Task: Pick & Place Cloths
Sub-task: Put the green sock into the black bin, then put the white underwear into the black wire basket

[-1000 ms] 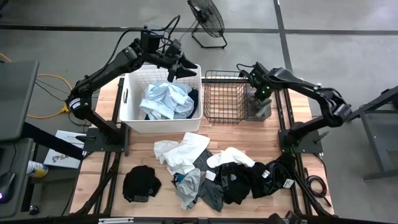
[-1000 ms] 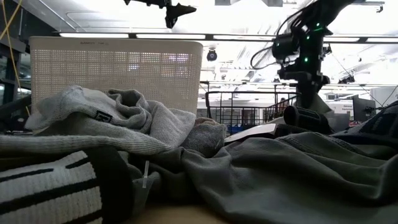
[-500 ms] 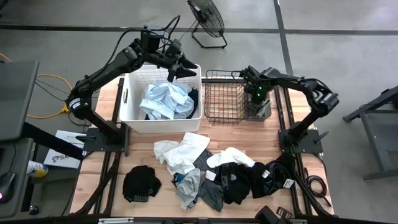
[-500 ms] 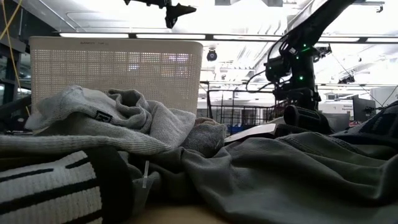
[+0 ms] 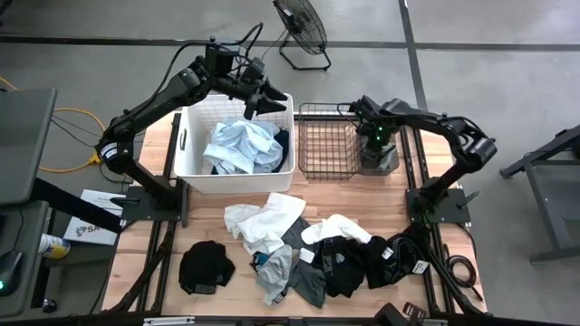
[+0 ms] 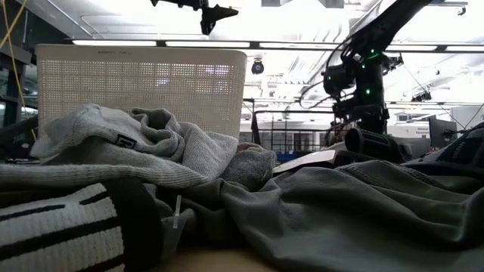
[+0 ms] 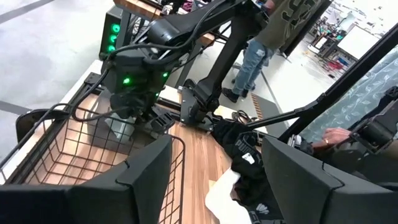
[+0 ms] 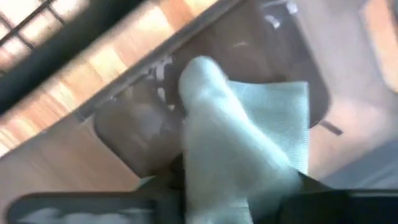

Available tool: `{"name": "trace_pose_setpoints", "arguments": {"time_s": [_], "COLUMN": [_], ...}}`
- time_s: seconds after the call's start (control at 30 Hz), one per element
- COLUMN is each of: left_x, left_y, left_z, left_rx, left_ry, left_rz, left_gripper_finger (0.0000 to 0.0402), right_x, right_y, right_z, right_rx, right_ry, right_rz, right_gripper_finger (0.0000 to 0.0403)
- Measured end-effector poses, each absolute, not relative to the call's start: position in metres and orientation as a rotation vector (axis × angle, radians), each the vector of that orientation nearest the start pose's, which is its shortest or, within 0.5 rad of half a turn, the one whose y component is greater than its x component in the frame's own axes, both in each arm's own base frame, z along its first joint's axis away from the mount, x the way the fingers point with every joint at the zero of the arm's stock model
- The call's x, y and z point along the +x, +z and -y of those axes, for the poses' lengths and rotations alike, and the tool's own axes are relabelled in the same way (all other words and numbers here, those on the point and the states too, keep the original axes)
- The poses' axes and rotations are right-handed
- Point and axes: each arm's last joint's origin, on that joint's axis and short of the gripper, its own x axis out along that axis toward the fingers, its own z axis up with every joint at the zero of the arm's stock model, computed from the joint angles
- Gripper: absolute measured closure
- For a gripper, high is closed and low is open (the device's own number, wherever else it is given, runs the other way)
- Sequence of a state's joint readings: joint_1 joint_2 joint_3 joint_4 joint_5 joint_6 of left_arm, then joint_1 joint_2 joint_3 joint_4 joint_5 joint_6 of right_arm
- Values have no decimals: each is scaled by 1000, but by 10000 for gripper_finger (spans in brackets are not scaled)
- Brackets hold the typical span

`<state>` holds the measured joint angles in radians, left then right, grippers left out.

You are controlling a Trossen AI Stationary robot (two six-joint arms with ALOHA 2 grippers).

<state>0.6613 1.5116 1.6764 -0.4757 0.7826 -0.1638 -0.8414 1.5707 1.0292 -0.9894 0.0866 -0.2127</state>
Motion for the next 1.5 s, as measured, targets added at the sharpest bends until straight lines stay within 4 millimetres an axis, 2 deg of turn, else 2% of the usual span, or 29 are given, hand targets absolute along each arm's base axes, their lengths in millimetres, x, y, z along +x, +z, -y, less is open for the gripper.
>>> {"name": "trace_pose_setpoints", "arguments": {"time_s": [0.23, 0.4, 0.6, 0.73, 0.93, 1.13, 1.37, 1.5], "left_x": [265, 265, 265, 265, 265, 265, 261, 253], "left_y": [439, 439, 439, 439, 439, 437, 428, 423], "left_z": [-181, -181, -181, -181, -180, -180, -177, -167], "left_rx": [-372, -389, -394, -395, -397, -413, -486, -508], "left_ry": [-101, -99, -98, -98, -98, -96, -104, -111], "left_rz": [-244, -245, -247, -248, -250, -268, -357, -442], "left_gripper_finger": [161, 161, 161, 161, 161, 161, 161, 161], "right_x": [168, 157, 143, 139, 137, 144, 156, 160], "right_y": [224, 248, 275, 287, 297, 298, 298, 298], "right_z": [190, 176, 151, 132, 103, 79, 52, 37], "right_rx": [442, 547, 820, 911, 944, 945, 889, 832], "right_ry": [-686, -768, -701, -608, -540, -472, -381, -340], "right_rz": [-1378, -1245, -1051, -997, -1012, -1076, -1145, -1179], "right_gripper_finger": [198, 163, 159, 158, 158, 158, 158, 158]}}
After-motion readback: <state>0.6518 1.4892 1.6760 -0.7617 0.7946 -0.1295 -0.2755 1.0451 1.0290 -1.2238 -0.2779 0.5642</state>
